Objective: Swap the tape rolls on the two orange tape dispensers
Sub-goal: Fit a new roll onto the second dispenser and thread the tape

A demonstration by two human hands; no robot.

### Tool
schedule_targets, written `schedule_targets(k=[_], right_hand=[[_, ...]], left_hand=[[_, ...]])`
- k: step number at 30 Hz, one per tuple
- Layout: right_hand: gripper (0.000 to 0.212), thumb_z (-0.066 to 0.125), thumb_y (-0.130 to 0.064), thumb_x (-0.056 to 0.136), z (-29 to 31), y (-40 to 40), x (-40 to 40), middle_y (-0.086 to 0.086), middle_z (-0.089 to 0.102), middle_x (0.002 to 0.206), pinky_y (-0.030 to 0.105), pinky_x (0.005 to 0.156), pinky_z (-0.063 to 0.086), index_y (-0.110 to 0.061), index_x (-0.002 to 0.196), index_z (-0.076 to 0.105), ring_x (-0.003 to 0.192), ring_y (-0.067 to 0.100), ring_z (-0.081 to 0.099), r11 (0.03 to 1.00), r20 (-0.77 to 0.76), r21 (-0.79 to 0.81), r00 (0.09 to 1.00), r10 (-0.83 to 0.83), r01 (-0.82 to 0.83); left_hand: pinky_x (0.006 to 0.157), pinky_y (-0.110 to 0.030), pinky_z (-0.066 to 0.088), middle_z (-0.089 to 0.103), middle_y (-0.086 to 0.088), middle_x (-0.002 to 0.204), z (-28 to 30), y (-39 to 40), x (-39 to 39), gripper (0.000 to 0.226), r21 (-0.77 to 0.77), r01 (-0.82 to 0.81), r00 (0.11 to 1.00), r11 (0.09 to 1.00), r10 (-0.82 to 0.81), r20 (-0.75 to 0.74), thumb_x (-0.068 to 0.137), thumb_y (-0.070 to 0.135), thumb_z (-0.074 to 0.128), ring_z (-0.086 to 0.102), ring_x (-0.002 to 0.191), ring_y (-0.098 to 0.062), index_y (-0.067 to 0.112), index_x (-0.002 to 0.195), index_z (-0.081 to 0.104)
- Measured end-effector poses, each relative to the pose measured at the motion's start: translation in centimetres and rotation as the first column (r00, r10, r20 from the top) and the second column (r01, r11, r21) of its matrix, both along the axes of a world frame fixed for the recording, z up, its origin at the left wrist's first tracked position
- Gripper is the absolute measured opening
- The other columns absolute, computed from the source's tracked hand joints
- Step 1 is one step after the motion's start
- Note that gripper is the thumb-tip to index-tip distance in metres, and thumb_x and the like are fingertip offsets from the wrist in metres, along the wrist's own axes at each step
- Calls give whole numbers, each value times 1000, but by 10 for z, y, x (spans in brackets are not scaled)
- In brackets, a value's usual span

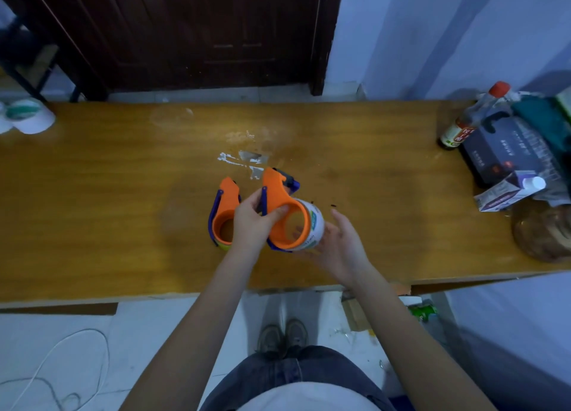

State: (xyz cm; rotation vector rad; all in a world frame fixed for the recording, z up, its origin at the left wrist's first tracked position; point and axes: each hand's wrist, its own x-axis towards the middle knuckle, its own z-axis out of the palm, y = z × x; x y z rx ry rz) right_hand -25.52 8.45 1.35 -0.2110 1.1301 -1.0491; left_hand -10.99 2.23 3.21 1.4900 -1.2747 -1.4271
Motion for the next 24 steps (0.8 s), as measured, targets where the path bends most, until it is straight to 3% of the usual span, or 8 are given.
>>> schedule_targets(k=[3, 6, 9, 14, 18, 20, 22, 24], right_hand=[[35, 57, -45, 88, -8, -10, -2, 6, 65, 105, 45, 89, 53, -17, 106, 61, 102, 23, 63, 985, -445, 58, 879, 172, -163], [27, 58, -38, 89, -13, -21, 0, 8, 62, 87, 34, 75, 52, -11, 90, 63, 82, 22, 61, 943, -639, 144, 699, 320, -299], [38, 57, -32, 89, -25, -34, 4, 13, 52, 80, 27, 63, 51, 4, 95, 66, 73, 20, 55, 929, -645, 234, 670, 368, -285], [31, 54, -26, 93, -47, -40, 11, 3, 52, 73, 35, 76, 55, 2, 106, 59, 77, 17, 57, 931, -605, 266, 709, 363, -250], [42, 47, -29, 96, -52, -42, 13, 13, 55, 72, 45, 72, 53, 10, 102, 63, 71, 31, 58, 901, -777, 278, 474, 415, -334], [38, 44, -27, 96, -50, -44, 14, 10, 55, 67, 38, 63, 50, 3, 85, 64, 72, 37, 63, 870, -824, 313, 346, 448, -381], [37, 45, -27, 96, -52, -46, 13, 6, 53, 62, 29, 51, 40, -10, 63, 52, 71, 34, 61, 857, -854, 341, 254, 454, -386], [39, 46, -26, 95, -54, -47, 12, 2, 47, 59, 26, 46, 31, -16, 57, 41, 68, 27, 53, 850, -868, 357, 198, 455, -388]], left_hand=[[84, -26, 45, 61, 3, 117, -19, -16, -4, 55, -66, 94, 972, 993, -77, 222, 78, 15, 73, 55, 103, -14, 9, 129, 53], [92, -42, 50, 64, -7, 122, -39, -26, -8, 55, -95, 159, 915, 983, -111, 388, 80, 19, 70, 58, 113, -27, 13, 132, 53], [87, -41, 51, 66, -12, 115, -47, -32, -16, 48, -100, 190, 874, 977, -122, 471, 81, 17, 68, 60, 108, -32, 10, 126, 56], [91, -36, 45, 61, -9, 125, -56, -36, -24, 55, -88, 163, 780, 983, -73, 622, 80, 24, 70, 56, 117, -29, 10, 130, 52], [91, -36, 45, 60, -8, 125, -62, -33, -27, 51, -135, 169, 731, 976, -33, 682, 81, 22, 69, 54, 119, -27, 11, 128, 52], [92, -36, 45, 60, -8, 125, -65, -34, -27, 51, -151, 167, 725, 974, -18, 689, 82, 20, 68, 53, 119, -26, 11, 129, 51], [92, -36, 45, 60, -8, 125, -66, -35, -27, 51, -146, 171, 718, 974, -22, 696, 83, 20, 67, 54, 119, -27, 11, 130, 50], [89, -36, 46, 61, -9, 121, -69, -35, -27, 47, -139, 180, 707, 974, -30, 706, 83, 20, 66, 55, 116, -27, 11, 127, 52]])
